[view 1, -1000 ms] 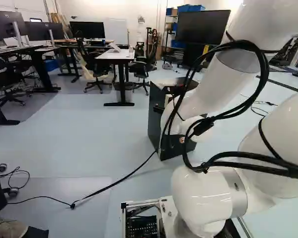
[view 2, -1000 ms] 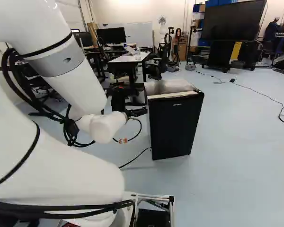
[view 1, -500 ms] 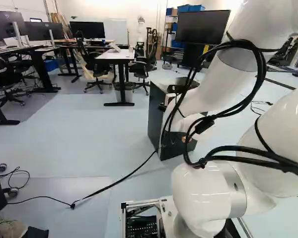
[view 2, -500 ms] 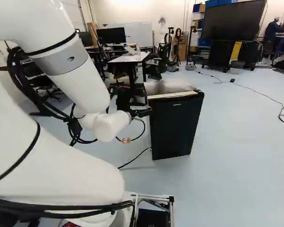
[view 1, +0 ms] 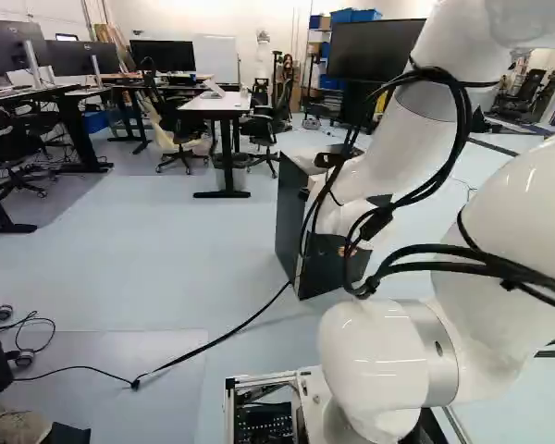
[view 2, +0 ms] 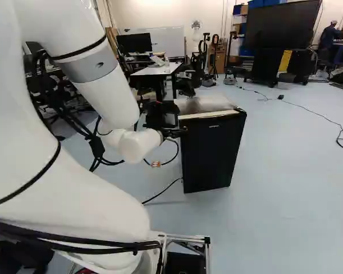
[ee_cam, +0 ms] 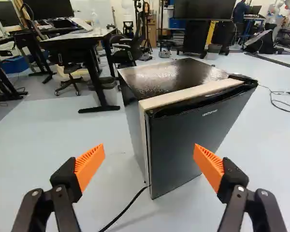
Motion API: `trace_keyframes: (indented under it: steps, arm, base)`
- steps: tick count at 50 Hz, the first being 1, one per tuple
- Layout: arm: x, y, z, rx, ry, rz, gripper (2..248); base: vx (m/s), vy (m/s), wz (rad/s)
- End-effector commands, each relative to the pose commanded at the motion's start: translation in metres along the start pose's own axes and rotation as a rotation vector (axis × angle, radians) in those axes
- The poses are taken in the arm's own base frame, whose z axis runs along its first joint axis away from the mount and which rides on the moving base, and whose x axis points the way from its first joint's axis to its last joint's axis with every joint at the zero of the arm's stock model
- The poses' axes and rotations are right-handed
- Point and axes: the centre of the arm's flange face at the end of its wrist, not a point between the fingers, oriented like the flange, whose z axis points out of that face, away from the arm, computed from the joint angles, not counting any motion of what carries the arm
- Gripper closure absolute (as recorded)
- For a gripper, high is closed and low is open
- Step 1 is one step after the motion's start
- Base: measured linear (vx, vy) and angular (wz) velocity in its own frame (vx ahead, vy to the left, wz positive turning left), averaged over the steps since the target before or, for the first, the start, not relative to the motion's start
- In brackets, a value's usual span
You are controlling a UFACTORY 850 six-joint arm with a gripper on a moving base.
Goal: Open the fridge door
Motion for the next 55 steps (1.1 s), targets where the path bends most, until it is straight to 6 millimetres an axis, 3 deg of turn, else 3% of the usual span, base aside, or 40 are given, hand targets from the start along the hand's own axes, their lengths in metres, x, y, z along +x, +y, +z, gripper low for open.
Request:
trace_keyframes:
  steps: [55]
  arm:
    - [0.024, 0.017, 0.058, -0.090, 0.000, 0.056, 3]
  base:
    - [0.000, 0.000, 0.000]
